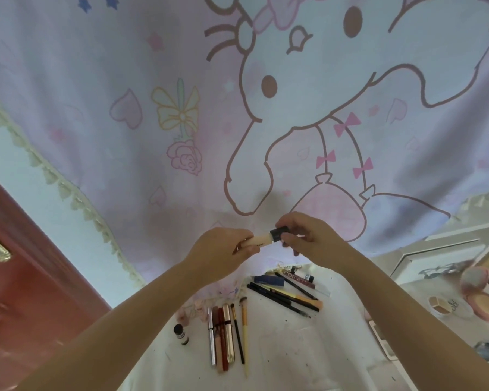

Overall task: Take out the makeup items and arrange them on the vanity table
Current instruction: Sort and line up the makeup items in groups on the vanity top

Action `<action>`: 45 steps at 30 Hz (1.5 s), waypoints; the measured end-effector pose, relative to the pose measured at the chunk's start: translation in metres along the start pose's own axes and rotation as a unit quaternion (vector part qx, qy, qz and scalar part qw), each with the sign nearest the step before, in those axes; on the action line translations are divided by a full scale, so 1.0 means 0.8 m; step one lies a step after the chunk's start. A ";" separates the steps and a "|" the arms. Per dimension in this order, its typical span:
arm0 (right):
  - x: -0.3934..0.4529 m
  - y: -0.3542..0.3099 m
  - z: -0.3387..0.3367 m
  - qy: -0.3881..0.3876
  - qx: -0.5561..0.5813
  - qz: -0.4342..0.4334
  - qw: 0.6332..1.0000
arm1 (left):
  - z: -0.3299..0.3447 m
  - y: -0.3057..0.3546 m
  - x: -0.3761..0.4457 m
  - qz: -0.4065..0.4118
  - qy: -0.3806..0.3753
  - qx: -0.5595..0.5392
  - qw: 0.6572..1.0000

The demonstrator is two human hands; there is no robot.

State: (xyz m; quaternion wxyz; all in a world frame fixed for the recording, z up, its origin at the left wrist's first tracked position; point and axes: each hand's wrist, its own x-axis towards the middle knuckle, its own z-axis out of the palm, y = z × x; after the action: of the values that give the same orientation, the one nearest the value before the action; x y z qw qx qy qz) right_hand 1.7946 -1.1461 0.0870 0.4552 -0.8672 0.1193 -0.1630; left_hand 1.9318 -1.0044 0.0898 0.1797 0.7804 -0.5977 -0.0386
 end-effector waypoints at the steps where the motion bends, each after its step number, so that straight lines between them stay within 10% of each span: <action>1: 0.000 0.000 -0.001 0.002 0.021 -0.012 1.000 | -0.001 -0.001 -0.001 -0.004 0.003 -0.005 1.000; 34: 0.022 0.018 0.098 -0.125 -0.062 0.043 0.989 | 0.053 -0.066 -0.083 -0.107 0.009 -0.038 0.994; 45: 0.020 0.033 0.196 -0.170 0.003 0.066 0.983 | 0.104 -0.135 -0.164 -0.227 -0.110 -0.083 0.964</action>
State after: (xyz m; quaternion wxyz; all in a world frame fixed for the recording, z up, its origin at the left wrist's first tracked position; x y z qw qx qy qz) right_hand 1.8693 -1.0494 -0.0156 0.4812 -0.8711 0.0969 0.0173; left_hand 1.9708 -0.8756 -0.0429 0.1637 0.8689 -0.4155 -0.2136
